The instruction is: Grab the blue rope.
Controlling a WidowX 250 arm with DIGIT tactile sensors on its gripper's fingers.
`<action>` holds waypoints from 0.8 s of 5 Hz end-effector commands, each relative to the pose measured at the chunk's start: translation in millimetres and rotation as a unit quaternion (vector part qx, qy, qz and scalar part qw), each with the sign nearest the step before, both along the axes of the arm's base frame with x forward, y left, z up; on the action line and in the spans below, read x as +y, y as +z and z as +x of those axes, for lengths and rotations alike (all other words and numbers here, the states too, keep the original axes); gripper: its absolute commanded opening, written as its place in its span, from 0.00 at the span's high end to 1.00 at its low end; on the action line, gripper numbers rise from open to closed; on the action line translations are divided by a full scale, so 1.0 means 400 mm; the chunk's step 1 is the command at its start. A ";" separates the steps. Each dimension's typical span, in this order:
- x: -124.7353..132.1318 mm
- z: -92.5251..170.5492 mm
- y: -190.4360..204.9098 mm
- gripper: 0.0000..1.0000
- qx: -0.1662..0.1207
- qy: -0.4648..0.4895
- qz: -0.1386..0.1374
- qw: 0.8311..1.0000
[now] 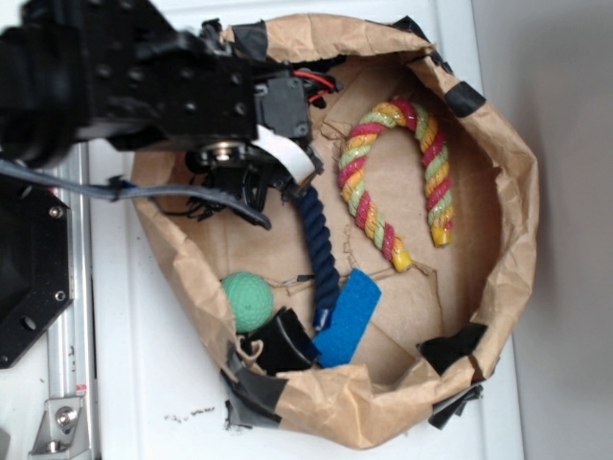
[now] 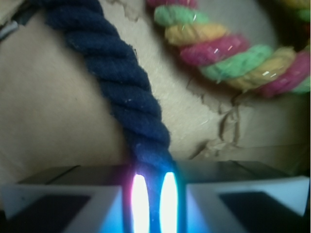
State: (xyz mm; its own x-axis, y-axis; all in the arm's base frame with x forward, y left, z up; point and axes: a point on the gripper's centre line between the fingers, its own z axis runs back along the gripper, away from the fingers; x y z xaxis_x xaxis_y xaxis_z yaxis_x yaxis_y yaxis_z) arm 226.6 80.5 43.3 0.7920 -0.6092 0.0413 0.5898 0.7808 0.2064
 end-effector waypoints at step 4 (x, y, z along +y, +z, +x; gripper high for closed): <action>-0.083 0.043 0.244 1.00 -0.109 0.070 -0.018 0.991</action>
State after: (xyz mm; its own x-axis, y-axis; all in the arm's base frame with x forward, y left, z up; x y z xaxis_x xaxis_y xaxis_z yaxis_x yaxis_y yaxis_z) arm 238.9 55.8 132.0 0.8529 -0.4781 0.2097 0.4201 0.8670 0.2681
